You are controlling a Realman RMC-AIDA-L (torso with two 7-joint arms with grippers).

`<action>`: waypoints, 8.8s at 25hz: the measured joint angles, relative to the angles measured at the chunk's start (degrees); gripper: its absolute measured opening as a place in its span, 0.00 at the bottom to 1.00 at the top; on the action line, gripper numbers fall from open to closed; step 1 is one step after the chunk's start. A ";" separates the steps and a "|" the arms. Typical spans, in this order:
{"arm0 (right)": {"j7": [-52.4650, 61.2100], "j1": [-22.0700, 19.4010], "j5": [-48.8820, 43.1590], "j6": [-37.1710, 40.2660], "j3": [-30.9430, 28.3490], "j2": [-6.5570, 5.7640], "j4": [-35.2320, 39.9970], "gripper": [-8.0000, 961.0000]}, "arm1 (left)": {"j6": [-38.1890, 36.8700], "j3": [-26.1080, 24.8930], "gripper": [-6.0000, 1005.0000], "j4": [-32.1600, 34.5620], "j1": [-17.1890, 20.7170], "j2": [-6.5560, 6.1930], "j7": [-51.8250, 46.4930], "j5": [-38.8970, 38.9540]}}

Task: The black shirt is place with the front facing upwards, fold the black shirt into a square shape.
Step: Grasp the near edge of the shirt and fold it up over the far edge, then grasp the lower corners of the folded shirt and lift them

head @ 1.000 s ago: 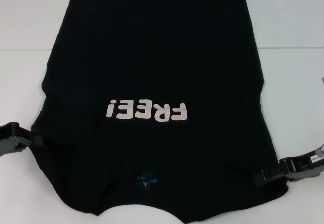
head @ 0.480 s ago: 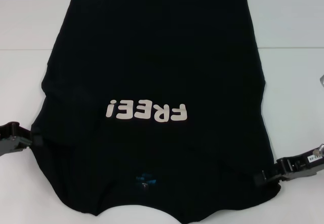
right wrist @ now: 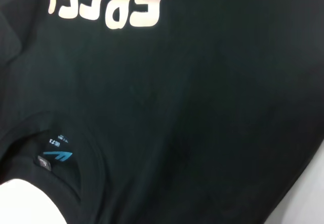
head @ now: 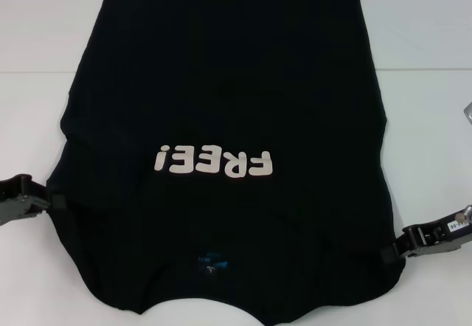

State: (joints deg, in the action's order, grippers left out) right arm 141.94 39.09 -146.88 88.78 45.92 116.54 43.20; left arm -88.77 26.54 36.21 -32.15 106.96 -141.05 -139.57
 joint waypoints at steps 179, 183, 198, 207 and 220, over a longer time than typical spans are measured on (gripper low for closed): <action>-92.08 -12.83 42.99 -10.42 -6.26 3.61 -25.54 0.80 | 26.78 17.89 0.38 -1.21 0.89 6.12 14.91 12.64; -91.24 -12.87 43.00 -10.38 -6.34 3.55 -25.53 0.80 | 26.80 17.89 0.24 -1.16 0.91 6.14 14.96 12.61; -46.00 -15.62 35.39 -9.93 -5.94 1.63 0.72 0.80 | 25.89 17.07 0.05 -1.30 1.19 5.73 15.05 13.05; 1.64 -3.18 3.34 0.67 -9.60 -3.49 15.37 0.78 | 24.90 16.51 0.05 -1.15 1.21 5.27 15.19 13.14; 4.56 7.26 -9.83 -13.26 -6.48 -2.04 -0.98 0.78 | 23.81 14.61 0.05 -1.28 1.21 5.19 16.04 13.16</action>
State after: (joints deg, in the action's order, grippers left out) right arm 146.50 46.35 -156.71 75.52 39.44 114.50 42.23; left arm -64.96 41.15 34.94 -30.94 112.15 -125.01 -126.41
